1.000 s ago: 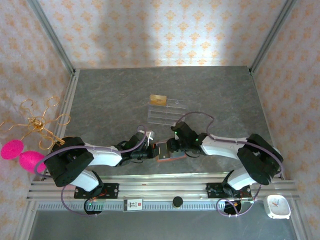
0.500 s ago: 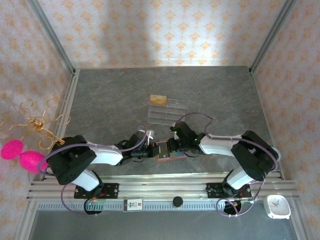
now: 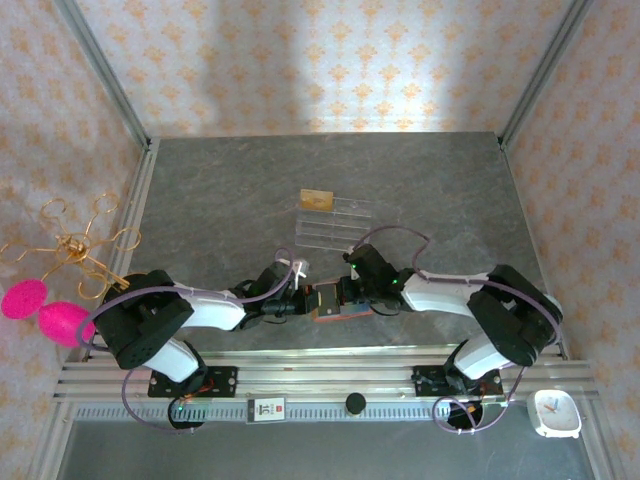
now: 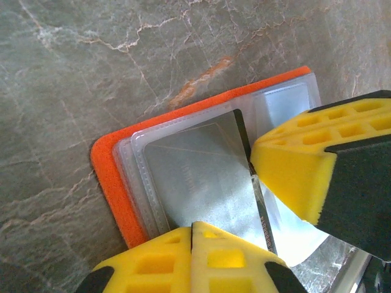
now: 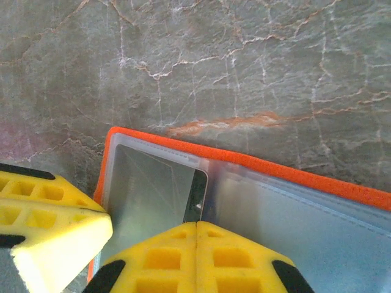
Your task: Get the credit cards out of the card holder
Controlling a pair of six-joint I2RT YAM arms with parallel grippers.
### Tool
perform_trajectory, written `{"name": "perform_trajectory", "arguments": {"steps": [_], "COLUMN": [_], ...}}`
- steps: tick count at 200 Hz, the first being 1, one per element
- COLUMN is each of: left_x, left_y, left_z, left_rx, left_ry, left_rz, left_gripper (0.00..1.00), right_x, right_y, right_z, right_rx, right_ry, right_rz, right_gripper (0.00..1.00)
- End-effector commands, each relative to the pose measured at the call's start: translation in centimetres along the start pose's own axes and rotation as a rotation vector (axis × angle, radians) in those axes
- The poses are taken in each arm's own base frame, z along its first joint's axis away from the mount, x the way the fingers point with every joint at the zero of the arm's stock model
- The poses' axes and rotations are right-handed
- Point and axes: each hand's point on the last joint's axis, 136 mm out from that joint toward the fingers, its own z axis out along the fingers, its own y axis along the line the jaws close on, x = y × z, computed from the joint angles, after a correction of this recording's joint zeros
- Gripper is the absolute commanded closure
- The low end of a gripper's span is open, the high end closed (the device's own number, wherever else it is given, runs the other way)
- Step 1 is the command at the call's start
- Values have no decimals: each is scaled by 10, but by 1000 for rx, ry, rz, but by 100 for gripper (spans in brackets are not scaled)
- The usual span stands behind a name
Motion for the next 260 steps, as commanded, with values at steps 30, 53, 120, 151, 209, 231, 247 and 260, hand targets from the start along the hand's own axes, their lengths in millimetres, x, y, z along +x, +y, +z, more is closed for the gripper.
{"name": "perform_trajectory", "arguments": {"steps": [30,53,120,151,209,231,247,260], "left_x": [8,5,6,5,7,9,9,9], "left_y": [14,7,7,8,10,13,13,13], "left_z": [-1,-3,0,-1,1,3,4,3], "left_rx": [-31,-13,-8,-14,-18,-24,-22,-20], "left_ry": [21,12,18,14,22,30,31,32], "left_rz": [-15,-5,-7,-6,-6,-10,-13,-13], "left_gripper": [100,100,100,100,100,100,100,100], "right_x": [7,-1,6,13,8,7,13,18], "right_y": [-23,0,48,25,5,-2,-9,-11], "right_z": [-13,-18,-20,-6,-9,-11,-8,-4], "right_rx": [111,10,-226,-127,-38,-9,-1,-8], "right_ry": [-19,-29,74,91,31,26,49,65], "right_rz": [27,-8,-38,4,47,57,73,74], "right_gripper": [100,84,69,74,77,77,77,77]}}
